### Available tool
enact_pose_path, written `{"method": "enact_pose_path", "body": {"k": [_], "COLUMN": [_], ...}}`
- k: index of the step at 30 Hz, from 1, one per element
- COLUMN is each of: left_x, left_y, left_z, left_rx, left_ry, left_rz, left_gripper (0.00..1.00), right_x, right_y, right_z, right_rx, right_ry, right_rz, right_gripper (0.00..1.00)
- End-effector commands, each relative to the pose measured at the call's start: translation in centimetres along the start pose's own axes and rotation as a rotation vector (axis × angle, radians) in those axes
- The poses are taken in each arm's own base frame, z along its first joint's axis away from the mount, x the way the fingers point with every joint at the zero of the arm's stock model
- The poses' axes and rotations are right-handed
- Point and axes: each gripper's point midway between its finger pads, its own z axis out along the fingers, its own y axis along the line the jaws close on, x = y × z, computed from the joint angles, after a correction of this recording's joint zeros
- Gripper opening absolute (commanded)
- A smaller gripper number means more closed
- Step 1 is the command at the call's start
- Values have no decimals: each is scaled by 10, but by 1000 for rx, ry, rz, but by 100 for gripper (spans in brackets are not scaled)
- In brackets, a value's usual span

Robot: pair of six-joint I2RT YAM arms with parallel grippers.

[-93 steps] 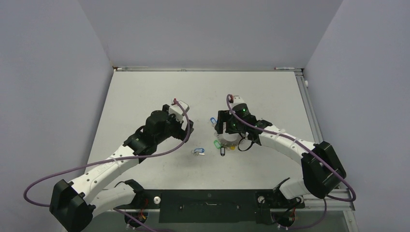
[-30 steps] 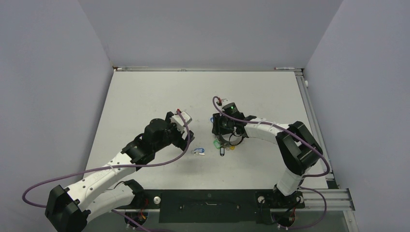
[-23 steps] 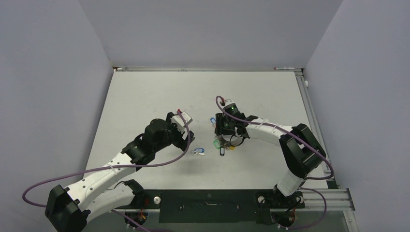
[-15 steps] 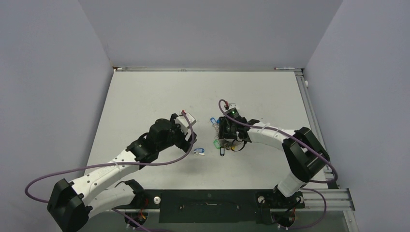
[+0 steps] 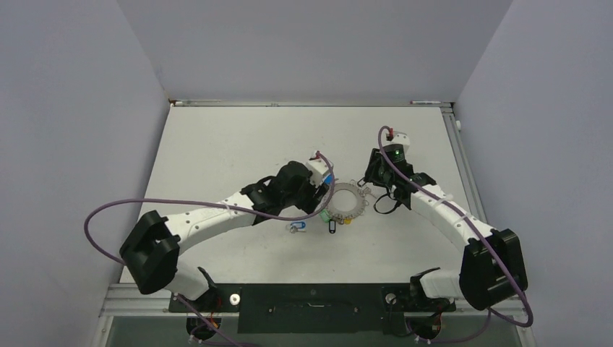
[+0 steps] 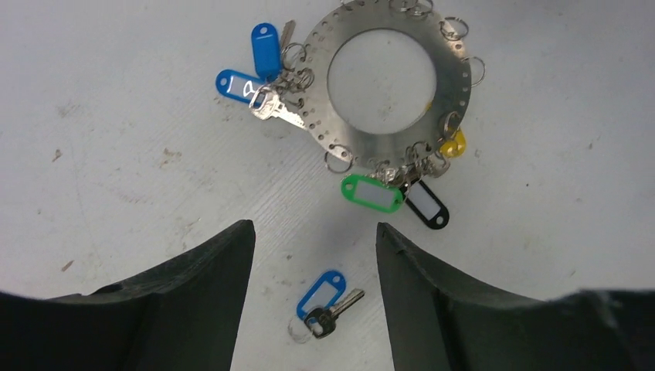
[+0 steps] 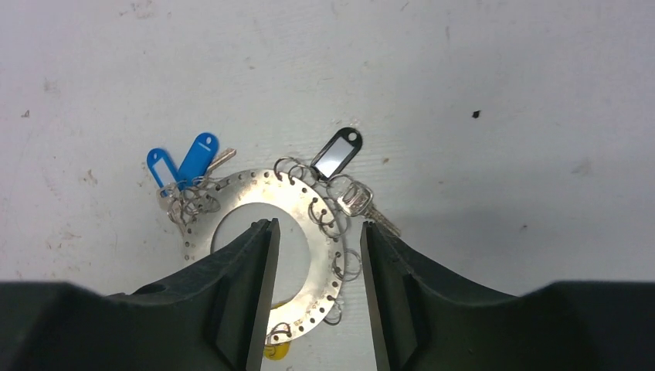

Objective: Put the keys on the keyring

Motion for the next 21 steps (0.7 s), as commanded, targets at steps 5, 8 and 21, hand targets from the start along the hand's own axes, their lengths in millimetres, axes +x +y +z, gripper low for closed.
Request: {"method": "enact_pose_path", "body": {"k": [5,8,21], "left_x": [-4,-1,16], "left_y": [-30,-35,-48], "left_z": [45,57,95], "left_rx": [19,29,51], "left_ry": [145,185,251], "left_rz": [-16,-8,22], "left_gripper": [46,42,30], "right_x": [-10,-9,0], "right_y": [-28,-31,-32], "right_z": [-29,-34,-42], "right_rx": [12,4,-26], "right_ry": [-42,-46,-32], "right_rz": [11,21,31], "right_gripper": [45,45,45]}}
